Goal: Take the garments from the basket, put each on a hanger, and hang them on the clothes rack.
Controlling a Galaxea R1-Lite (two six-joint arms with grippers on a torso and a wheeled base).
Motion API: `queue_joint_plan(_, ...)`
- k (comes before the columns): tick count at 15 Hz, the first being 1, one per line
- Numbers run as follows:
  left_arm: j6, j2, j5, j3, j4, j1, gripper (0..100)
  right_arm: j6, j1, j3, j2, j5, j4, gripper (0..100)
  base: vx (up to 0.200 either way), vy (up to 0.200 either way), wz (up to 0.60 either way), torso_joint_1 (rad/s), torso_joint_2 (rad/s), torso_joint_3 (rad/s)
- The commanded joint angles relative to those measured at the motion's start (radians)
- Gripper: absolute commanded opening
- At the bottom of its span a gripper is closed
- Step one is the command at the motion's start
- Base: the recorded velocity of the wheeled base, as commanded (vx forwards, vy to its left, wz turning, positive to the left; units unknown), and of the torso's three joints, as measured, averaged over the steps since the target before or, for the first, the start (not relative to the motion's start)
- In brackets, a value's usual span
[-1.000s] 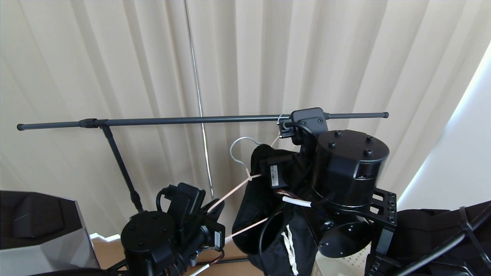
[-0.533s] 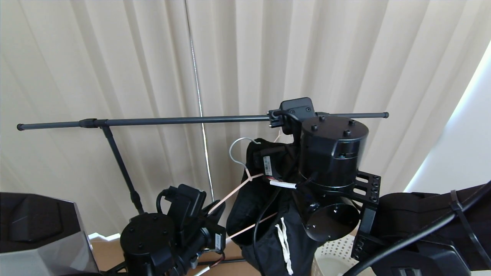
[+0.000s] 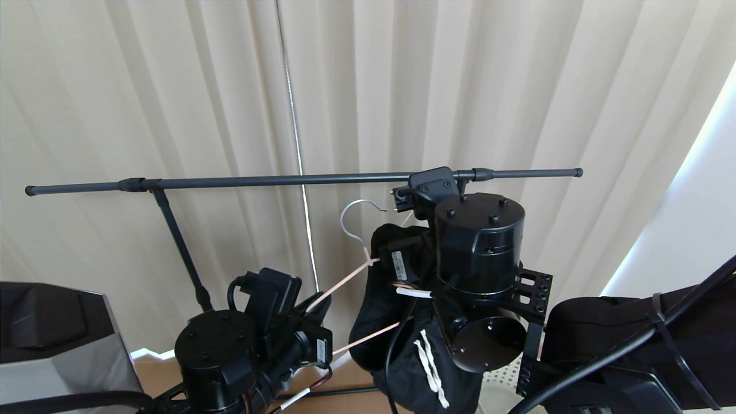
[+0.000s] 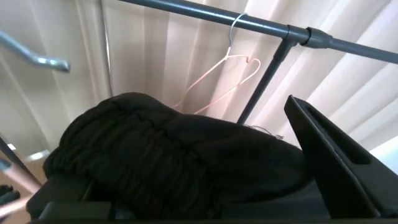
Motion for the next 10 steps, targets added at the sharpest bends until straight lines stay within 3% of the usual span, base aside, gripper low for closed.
queue_joint_plan(1,-0.001,0.003,0.001,-0.010,-0.002,0.025,0,-0.001,0.000,0.004,-0.038,0.000,0.024,100,0.000,0.000,0.00,0.000,0.00,0.000)
queue_joint_plan(10,-0.012,0.017,0.004,-0.038,-0.002,0.050,0,-0.001,0.000,0.042,-0.090,0.011,0.034,100,0.000,0.000,0.00,0.000,0.00,0.000)
